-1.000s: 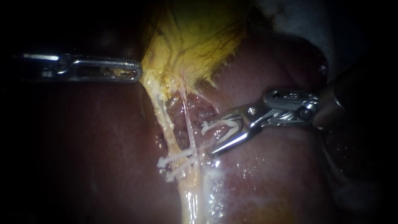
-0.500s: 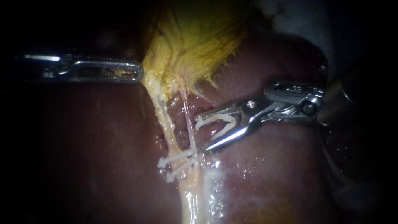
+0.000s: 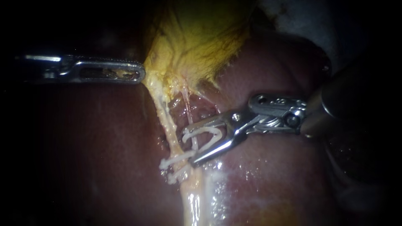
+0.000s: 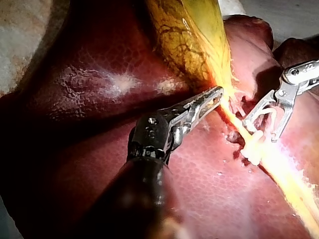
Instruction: Clipping third clip left tube
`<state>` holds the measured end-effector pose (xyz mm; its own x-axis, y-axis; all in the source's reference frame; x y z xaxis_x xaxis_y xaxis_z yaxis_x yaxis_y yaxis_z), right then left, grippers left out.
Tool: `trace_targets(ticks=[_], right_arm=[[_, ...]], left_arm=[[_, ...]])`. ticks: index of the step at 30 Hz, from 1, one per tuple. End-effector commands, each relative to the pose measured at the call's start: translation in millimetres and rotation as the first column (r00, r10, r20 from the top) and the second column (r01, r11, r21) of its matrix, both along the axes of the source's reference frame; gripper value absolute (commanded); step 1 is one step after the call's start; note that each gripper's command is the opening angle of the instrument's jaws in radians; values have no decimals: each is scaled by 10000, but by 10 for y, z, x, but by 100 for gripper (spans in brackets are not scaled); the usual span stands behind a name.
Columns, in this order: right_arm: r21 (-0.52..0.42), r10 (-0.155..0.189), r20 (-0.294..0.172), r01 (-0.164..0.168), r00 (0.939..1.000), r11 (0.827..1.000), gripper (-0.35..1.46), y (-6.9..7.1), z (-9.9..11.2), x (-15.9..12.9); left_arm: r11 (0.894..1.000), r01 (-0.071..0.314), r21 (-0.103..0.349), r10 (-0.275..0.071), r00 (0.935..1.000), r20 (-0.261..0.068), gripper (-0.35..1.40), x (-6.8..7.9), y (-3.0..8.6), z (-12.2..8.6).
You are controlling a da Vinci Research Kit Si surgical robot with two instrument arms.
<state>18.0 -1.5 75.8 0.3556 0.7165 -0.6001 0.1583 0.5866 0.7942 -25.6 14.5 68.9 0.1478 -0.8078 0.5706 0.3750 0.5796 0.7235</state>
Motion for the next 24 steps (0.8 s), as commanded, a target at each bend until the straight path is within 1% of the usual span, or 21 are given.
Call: trace_targets(ticks=[1,6,12,17,18,21,24], right_arm=[[42,4,35,-4,10000,10000,54,-1,4,0],[44,17,99,-17,10000,10000,54,-6,23,1],[182,44,117,-46,9999,9998,54,-6,33,1],[463,189,-123,-183,9997,9988,54,-2,37,8],[547,180,-167,-171,9997,9984,54,-2,38,10],[818,191,-374,-160,9991,9965,54,-2,40,19],[1113,277,-677,-200,9973,9936,54,-2,39,26]], left_arm=[[10000,1,2,-1,10000,-3,-35,0,0,0],[10000,7,-2,-7,10000,-8,-35,-1,0,0],[10000,43,-21,-43,10000,-37,-35,-3,-2,2],[10000,23,-18,-23,10000,-21,-35,-4,-2,3],[10000,25,-19,-25,10000,-22,-35,-4,-2,3],[10000,25,-19,-25,10000,-22,-35,-4,-2,3],[10000,26,-19,-26,10000,-23,-35,-4,-2,3]])
